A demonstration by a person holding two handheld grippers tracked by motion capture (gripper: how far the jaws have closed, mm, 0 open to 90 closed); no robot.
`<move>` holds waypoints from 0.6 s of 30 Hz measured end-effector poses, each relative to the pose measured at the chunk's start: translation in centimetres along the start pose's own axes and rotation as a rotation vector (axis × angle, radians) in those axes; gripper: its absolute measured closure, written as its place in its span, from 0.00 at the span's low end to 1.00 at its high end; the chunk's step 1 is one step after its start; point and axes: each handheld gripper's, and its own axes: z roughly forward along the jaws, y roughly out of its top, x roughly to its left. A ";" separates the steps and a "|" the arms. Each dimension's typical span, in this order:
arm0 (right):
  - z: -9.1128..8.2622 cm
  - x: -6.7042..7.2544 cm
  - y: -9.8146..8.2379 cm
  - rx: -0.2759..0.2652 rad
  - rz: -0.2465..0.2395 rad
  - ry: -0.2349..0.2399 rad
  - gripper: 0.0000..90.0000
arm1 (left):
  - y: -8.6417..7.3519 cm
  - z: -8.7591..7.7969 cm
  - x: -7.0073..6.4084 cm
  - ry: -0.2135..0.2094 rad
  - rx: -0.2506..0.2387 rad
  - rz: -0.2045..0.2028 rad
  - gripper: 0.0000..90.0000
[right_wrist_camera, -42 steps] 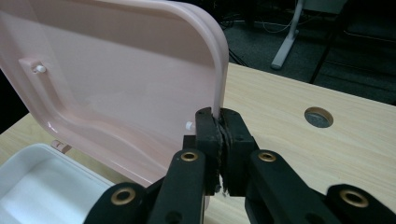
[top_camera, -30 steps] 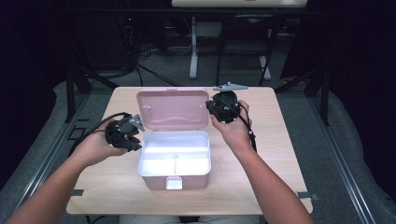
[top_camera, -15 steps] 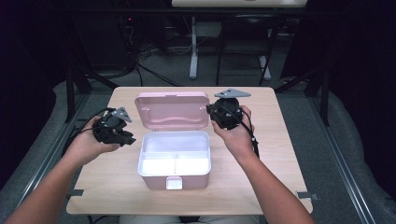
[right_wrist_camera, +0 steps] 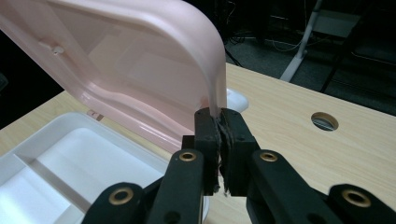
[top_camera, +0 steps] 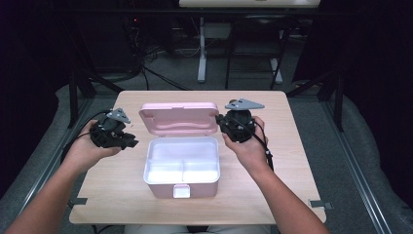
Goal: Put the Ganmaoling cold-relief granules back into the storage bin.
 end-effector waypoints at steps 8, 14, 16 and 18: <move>-0.5 0.1 -0.5 -0.003 0.002 0.021 0.95 | 0.2 -0.5 0.2 0.006 -0.025 -0.013 0.83; -1.2 0.2 -1.2 -0.004 0.006 0.052 0.94 | 0.2 -0.9 0.1 0.007 -0.043 -0.014 0.84; -1.4 0.2 -1.5 -0.003 0.011 0.066 0.93 | 0.3 -1.1 0.1 0.007 -0.053 -0.015 0.85; -1.8 0.2 -1.8 -0.003 0.014 0.084 0.93 | 0.3 -1.3 0.1 0.009 -0.066 -0.012 0.85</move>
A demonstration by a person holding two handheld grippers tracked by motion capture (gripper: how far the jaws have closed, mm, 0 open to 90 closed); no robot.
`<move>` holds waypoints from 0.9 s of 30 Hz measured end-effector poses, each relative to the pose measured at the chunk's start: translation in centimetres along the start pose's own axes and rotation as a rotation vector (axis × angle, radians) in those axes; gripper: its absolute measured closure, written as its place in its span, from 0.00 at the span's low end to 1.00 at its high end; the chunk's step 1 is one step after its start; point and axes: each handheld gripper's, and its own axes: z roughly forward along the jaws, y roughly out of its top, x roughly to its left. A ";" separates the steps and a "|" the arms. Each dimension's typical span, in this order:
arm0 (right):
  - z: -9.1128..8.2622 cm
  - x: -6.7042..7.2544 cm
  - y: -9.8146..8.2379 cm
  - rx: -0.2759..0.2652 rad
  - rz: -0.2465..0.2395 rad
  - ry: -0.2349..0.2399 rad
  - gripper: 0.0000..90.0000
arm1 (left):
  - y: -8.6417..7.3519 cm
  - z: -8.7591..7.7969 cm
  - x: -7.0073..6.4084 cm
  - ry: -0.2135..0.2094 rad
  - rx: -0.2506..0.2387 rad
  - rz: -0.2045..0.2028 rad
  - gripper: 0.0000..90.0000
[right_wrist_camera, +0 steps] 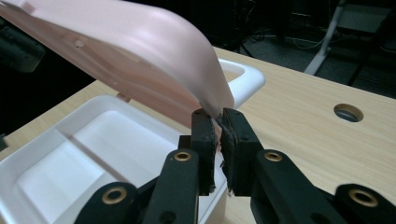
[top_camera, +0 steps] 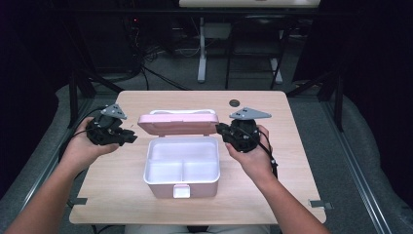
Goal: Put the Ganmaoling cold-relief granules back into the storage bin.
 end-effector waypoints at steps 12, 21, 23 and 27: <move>-1.4 0.6 -1.4 0.027 -0.025 0.060 0.88 | 0.4 -0.5 -0.3 -0.002 -0.028 0.003 0.88; -1.9 0.5 -2.1 0.050 -0.013 0.110 0.86 | 0.6 -0.4 -0.7 -0.020 -0.026 0.017 0.92; -1.9 0.5 -2.3 0.057 -0.009 0.121 0.85 | 0.6 -0.4 -0.7 -0.024 -0.027 0.018 0.93; -2.1 0.6 -2.7 0.074 -0.012 0.132 0.85 | 0.6 -0.2 -1.1 -0.033 -0.023 0.031 0.95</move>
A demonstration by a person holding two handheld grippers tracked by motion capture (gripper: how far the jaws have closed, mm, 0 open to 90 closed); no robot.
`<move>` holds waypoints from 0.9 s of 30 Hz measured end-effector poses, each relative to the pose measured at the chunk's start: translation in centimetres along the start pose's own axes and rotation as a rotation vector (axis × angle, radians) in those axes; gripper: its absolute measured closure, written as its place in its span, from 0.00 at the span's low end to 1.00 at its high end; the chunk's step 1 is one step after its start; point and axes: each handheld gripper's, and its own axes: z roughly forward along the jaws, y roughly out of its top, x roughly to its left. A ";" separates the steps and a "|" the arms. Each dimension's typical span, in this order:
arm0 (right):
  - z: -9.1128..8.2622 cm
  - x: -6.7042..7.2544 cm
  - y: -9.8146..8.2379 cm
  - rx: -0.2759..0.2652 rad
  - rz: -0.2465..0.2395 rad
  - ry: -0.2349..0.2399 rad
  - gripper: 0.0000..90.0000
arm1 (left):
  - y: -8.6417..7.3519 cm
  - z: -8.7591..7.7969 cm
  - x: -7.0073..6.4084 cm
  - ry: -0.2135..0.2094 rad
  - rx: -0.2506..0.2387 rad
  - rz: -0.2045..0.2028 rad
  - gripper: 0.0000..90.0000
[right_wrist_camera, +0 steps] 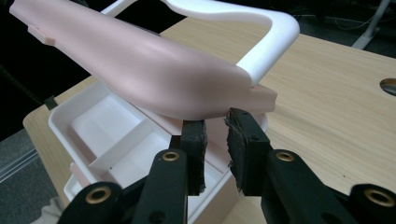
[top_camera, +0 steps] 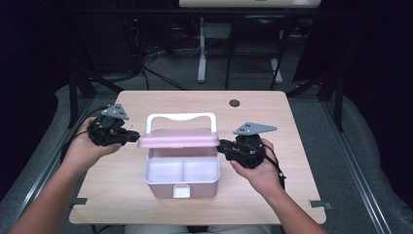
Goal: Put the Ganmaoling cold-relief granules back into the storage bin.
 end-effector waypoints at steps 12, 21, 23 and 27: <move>-0.5 0.6 -1.6 0.033 -0.015 0.024 0.85 | -0.2 0.4 -1.8 -0.004 0.012 0.051 1.00; -1.0 0.8 -2.9 0.064 -0.022 0.039 0.84 | -1.6 1.0 -2.1 -0.027 0.006 0.032 1.00; -1.0 0.8 -3.1 0.068 -0.020 0.042 0.84 | -1.9 1.2 -2.0 -0.032 0.009 0.028 1.00; -1.2 0.8 -3.4 0.079 -0.018 0.041 0.84 | -2.1 1.5 -2.1 -0.034 0.019 0.031 1.00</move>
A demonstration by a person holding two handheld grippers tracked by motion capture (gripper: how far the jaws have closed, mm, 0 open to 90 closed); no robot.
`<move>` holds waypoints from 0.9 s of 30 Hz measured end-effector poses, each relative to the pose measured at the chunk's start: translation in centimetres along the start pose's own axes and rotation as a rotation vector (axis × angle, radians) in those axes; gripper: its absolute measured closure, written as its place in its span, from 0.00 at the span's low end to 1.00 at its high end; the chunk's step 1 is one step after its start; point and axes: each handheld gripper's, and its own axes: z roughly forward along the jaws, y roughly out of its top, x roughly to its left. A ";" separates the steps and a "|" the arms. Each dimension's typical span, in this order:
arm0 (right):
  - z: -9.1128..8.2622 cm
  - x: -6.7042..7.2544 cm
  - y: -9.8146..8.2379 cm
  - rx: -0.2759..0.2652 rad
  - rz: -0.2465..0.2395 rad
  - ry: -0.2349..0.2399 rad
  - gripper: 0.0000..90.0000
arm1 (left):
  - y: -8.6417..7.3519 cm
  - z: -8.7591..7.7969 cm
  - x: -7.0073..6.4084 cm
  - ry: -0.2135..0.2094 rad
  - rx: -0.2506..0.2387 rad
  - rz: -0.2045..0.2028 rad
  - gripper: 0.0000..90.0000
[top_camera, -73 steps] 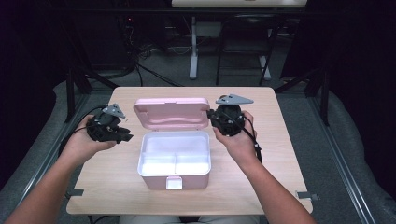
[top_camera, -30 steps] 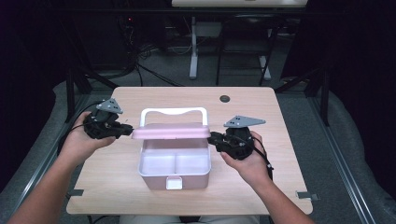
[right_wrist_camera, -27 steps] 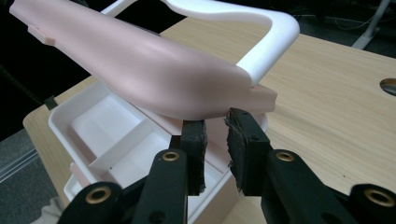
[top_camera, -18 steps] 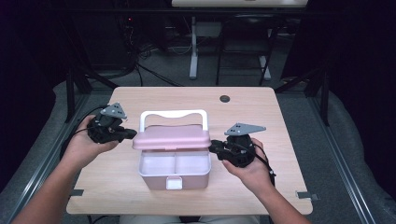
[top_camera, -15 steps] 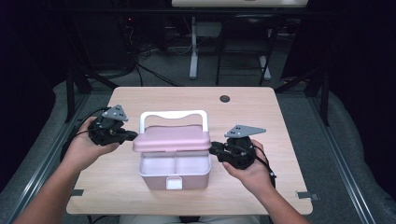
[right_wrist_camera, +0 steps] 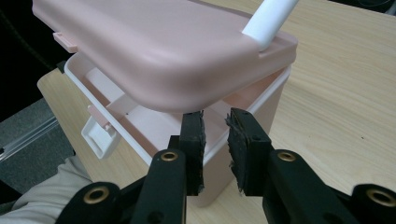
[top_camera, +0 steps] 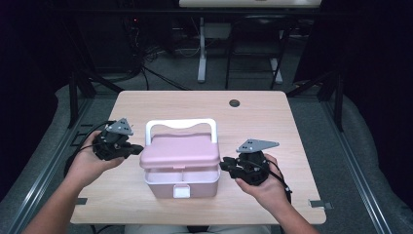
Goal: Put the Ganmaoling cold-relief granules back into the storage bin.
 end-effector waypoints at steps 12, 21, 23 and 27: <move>-0.5 -0.7 -0.1 -0.004 0.021 -0.010 0.83 | -0.2 0.1 -0.4 -0.008 0.006 0.009 1.00; 0.4 -1.2 0.4 0.028 0.017 -0.029 0.81 | -0.3 -0.2 0.1 0.000 0.003 -0.009 0.99; 0.3 -1.6 0.5 0.030 0.012 -0.048 0.80 | -0.5 -0.4 0.3 -0.004 -0.003 -0.020 0.98; 0.1 -2.5 0.8 0.051 0.016 -0.088 0.75 | -1.0 -0.7 0.8 -0.003 -0.010 -0.049 0.96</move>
